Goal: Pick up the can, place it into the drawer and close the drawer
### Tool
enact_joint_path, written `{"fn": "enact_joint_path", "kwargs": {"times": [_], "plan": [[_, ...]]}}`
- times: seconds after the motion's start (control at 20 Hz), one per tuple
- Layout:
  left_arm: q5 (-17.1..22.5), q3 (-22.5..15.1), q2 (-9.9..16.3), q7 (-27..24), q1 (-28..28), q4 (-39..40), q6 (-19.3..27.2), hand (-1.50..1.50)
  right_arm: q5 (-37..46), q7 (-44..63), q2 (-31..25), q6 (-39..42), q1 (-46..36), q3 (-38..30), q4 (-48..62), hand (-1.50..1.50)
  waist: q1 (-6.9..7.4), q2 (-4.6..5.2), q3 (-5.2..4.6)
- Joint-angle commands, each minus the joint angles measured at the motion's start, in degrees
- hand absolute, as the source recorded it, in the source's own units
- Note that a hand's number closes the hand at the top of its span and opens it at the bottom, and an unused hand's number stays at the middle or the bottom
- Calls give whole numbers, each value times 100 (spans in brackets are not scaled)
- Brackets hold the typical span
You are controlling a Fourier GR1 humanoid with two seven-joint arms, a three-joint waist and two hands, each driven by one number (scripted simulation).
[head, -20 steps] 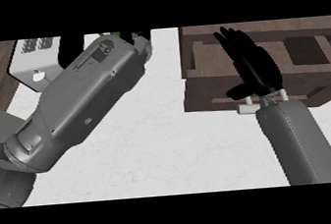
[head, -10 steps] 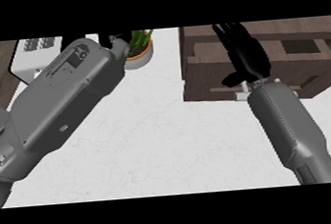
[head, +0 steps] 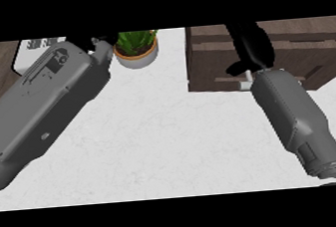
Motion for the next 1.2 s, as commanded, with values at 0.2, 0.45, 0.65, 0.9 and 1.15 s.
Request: {"fn": "enact_joint_path", "kwargs": {"times": [0.2, 0.45, 0.65, 0.9, 1.15], "plan": [[-150, 75, 271, 248, 22, -385, -75, -150, 266, 449, 170, -842, -724, -186, 1181, -150, 129, 125, 74], [-271, -3, 283, 279, 226, -603, 14, -150, 212, 417, -150, -843, -1247, -351, 1478, -150, 213, 161, 74], [-248, 17, 368, 548, 129, -815, 68, -150, 209, 450, -394, -859, -1393, -432, 1667, -150, 297, 184, 80], [-348, 22, 513, 573, 241, -910, 46, -150, 104, 331, -522, -646, -1639, -550, 1837, -150, 270, 193, 81], [-344, -3, 457, 525, 495, -1177, 39, -150, -681, -522, -360, 112, -1959, -1177, 1888, -150, 353, 192, 90]]}}
